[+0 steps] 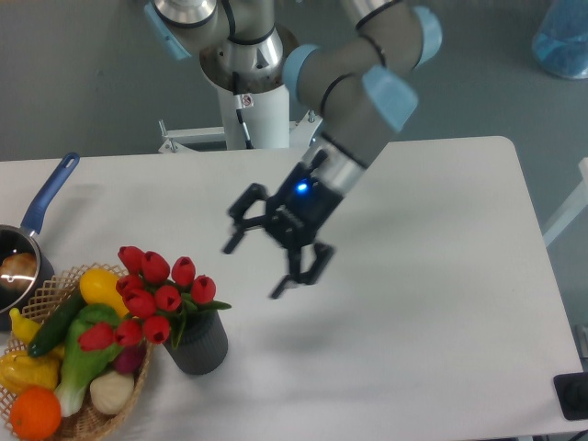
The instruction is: Insert the flowers into the vase
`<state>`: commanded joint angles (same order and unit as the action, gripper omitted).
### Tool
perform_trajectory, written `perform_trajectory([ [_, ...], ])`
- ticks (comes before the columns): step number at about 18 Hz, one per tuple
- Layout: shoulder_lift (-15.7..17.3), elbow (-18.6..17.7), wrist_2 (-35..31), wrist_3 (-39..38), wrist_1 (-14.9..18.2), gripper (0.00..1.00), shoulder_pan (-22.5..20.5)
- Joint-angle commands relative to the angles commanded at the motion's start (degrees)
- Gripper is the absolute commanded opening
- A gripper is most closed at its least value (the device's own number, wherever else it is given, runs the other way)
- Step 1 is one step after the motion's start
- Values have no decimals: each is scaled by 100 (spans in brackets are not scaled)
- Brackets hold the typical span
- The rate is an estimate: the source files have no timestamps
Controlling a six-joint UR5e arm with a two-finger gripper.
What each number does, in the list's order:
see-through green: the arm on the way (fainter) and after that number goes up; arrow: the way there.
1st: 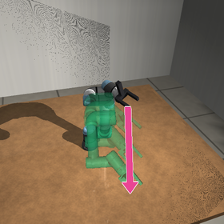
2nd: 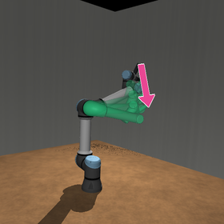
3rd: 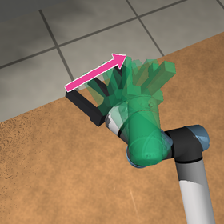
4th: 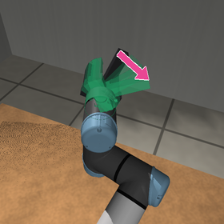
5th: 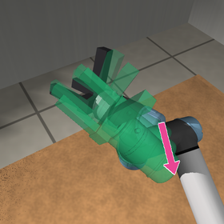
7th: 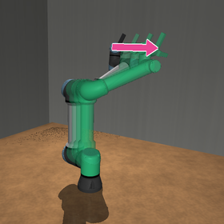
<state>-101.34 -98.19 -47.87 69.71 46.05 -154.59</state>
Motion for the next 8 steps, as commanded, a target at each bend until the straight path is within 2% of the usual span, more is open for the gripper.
perform_trajectory([
  [3, -9, 98, -1019, 51, 17, 100, -343],
  [6, -18, 37, -1180, 778, 9, 100, -721],
  [8, -70, 19, -1346, 860, 26, 100, -880],
])
